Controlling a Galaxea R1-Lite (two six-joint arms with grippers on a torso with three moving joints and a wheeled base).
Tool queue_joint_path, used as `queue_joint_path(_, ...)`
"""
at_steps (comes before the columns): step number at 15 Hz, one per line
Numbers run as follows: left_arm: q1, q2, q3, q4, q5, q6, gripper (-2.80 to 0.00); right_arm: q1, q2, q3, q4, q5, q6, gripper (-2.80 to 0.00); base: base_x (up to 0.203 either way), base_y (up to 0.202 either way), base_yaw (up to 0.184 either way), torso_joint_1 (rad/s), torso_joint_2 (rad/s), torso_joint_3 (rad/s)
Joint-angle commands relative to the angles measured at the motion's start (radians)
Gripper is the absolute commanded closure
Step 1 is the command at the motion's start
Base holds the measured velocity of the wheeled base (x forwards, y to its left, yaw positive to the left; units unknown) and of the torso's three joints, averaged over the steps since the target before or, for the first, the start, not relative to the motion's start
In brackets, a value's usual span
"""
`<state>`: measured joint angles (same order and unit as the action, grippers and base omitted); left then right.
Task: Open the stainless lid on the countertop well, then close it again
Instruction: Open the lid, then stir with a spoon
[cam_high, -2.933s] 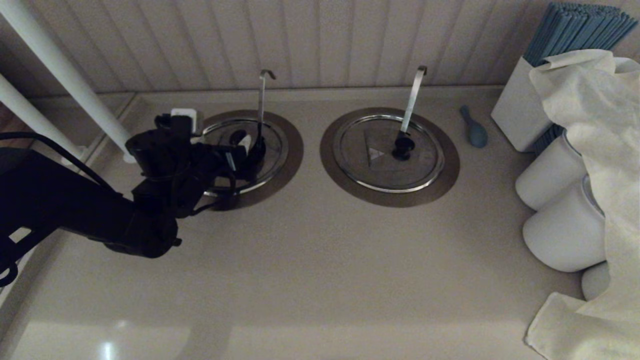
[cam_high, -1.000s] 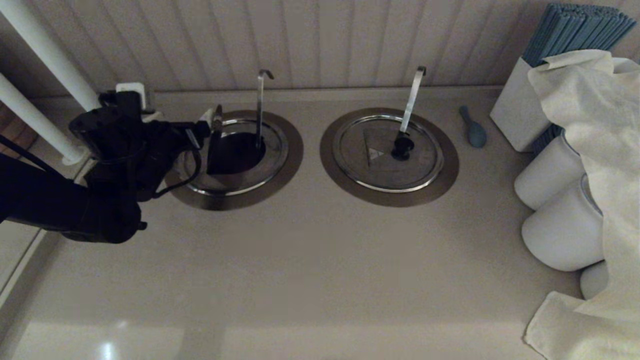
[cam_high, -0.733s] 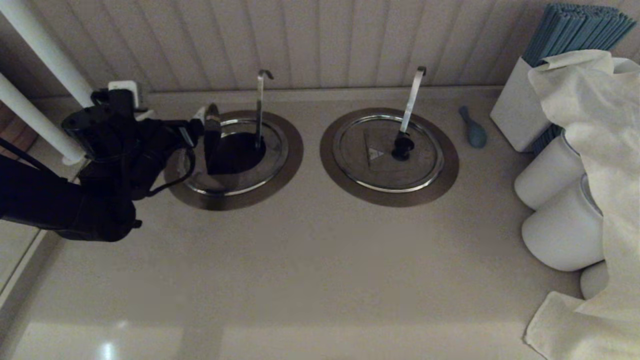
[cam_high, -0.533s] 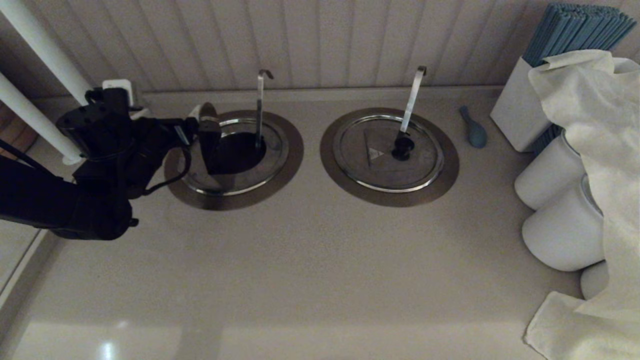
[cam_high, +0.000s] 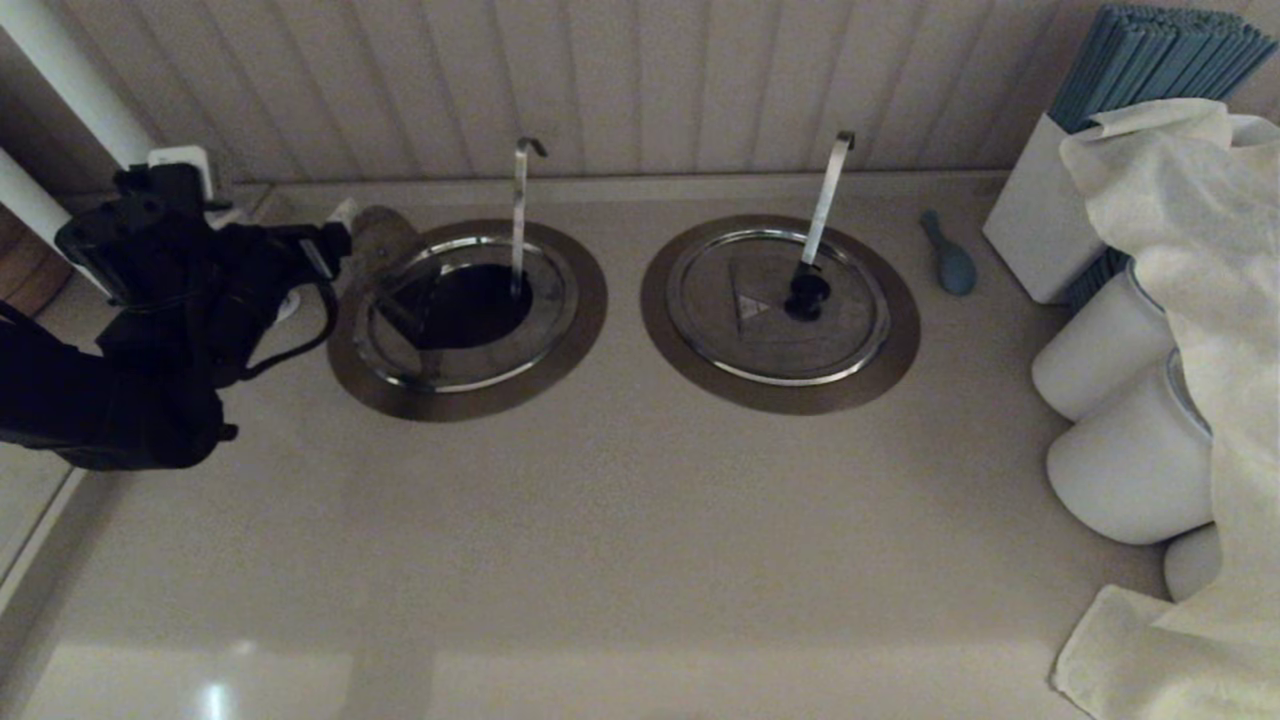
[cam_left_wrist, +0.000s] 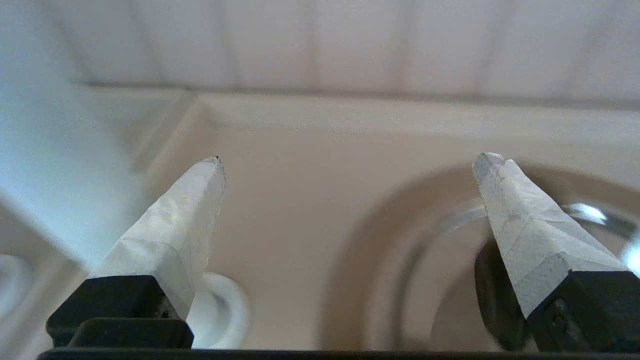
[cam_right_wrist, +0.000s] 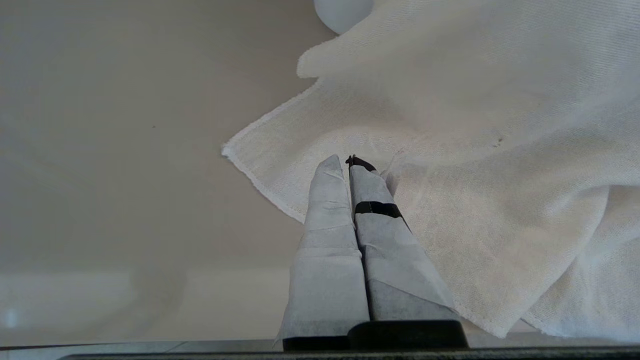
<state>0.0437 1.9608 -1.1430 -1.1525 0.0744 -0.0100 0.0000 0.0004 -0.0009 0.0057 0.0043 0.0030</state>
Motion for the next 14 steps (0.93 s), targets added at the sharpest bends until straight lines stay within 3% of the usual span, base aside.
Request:
queue_joint_path(1,0.036,-0.026,-0.014,-0.003,-0.004,-0.007,-2.8,0.0,0.0,-0.001,0.0,0.0,0.0,0.0,0.0,0.0,0.0,0.0,0.0,0.0)
queue_joint_path(8,0.056,-0.186,-0.012,0.085,-0.03,-0.09,-2.8,0.0,0.0,0.0,0.0,0.0,0.0,0.0,0.0,0.0,0.0,0.0,0.0,0.0)
queue_joint_path(10,0.013,-0.223,-0.014,0.162,-0.043,-0.145,-2.8,0.0,0.0,0.001,0.0,0.0,0.0,0.0,0.0,0.0,0.0,0.0,0.0,0.0)
queue_joint_path(14,-0.103,-0.214,-0.042,0.3,-0.073,-0.152,-2.8,0.001,0.0,-0.001,0.0,0.0,0.0,0.0,0.0,0.0,0.0,0.0,0.0,0.0)
